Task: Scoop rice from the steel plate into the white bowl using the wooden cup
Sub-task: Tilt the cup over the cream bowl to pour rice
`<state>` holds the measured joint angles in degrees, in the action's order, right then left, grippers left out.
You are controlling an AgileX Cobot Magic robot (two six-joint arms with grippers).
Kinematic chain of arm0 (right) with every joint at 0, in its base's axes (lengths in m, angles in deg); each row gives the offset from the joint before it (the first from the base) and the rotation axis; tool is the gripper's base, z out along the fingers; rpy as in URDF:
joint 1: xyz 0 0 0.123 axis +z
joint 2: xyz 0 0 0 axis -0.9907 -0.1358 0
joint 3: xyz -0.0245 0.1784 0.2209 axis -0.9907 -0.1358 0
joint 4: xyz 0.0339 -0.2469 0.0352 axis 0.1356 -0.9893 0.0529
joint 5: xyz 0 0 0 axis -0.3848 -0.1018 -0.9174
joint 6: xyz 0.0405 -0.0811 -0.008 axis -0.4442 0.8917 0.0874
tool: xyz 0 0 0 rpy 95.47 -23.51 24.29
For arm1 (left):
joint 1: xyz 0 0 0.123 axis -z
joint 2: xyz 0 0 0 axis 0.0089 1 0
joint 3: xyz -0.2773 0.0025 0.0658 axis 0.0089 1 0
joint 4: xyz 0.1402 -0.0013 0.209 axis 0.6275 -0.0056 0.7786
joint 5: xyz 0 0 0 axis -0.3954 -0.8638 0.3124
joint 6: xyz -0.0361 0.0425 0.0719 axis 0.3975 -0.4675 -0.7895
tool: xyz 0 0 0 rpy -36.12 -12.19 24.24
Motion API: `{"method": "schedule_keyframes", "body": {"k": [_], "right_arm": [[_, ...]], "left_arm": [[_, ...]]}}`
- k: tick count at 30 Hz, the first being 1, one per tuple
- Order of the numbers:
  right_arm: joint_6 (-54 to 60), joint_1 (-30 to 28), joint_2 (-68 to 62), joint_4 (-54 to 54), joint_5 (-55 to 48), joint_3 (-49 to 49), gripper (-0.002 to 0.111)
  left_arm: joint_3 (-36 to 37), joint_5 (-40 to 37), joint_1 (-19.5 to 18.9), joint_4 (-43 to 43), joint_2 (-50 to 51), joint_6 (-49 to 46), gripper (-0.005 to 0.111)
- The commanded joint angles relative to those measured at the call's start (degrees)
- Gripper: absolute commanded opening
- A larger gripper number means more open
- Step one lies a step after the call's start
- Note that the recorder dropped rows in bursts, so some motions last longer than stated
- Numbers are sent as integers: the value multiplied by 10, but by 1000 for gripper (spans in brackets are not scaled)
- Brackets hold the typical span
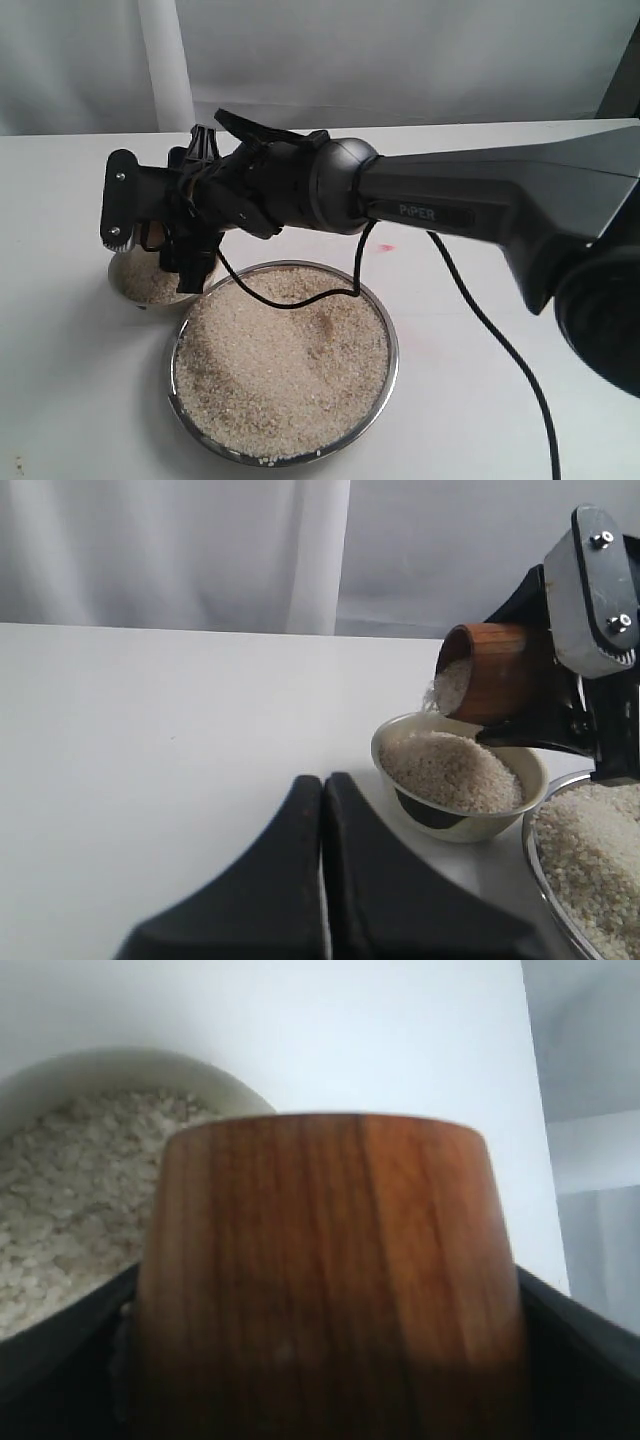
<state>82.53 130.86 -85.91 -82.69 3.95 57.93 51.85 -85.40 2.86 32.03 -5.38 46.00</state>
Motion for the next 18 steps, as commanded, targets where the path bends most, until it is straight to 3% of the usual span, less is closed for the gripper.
{"method": "schedule_keyframes", "body": {"k": [1, 18], "right_arm": [[27, 1, 6, -16, -3, 8, 0], [126, 1, 6, -102, -39, 8, 0]], "left_arm": [[-2, 3, 2, -3, -2, 2, 0], [-2, 3, 2, -3, -2, 2, 0]]}}
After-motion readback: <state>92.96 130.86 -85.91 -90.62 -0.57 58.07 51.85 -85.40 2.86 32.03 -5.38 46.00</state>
